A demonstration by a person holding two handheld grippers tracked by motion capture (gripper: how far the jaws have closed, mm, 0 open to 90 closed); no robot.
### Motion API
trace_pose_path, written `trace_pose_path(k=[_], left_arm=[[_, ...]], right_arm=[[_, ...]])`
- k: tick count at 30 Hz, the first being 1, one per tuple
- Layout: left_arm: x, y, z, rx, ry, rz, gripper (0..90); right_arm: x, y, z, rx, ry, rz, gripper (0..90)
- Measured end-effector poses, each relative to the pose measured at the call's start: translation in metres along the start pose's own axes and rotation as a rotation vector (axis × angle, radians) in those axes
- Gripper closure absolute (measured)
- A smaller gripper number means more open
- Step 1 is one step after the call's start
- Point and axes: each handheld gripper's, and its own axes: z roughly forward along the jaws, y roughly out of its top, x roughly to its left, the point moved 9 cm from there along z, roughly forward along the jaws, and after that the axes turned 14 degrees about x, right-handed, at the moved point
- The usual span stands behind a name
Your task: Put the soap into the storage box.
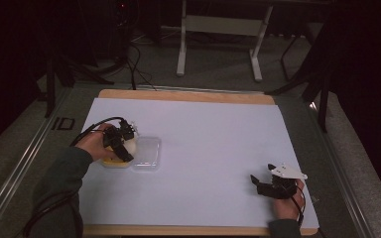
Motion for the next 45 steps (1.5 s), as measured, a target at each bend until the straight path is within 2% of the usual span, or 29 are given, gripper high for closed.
trace_pose_path(k=[13,16,32,45], left_arm=[[0.012,-0.010,0.004,0.023,0.012,-0.040,25.5],[0.016,-0.012,0.005,0.023,0.012,-0.062,25.5],[0.029,-0.017,0.018,0.059,0.038,-0.091,25.5],[0.031,-0.017,0.032,0.074,0.008,-0.101,25.4]], right_arm=[[0.000,0.000,0.000,0.001,-0.001,-0.001,18.9],[0.000,0.000,0.000,0.000,-0.002,-0.001,18.9],[0.001,0.000,0.000,0.001,-0.002,-0.003,18.9],[0.001,0.000,0.000,0.000,-0.002,-0.002,18.9]])
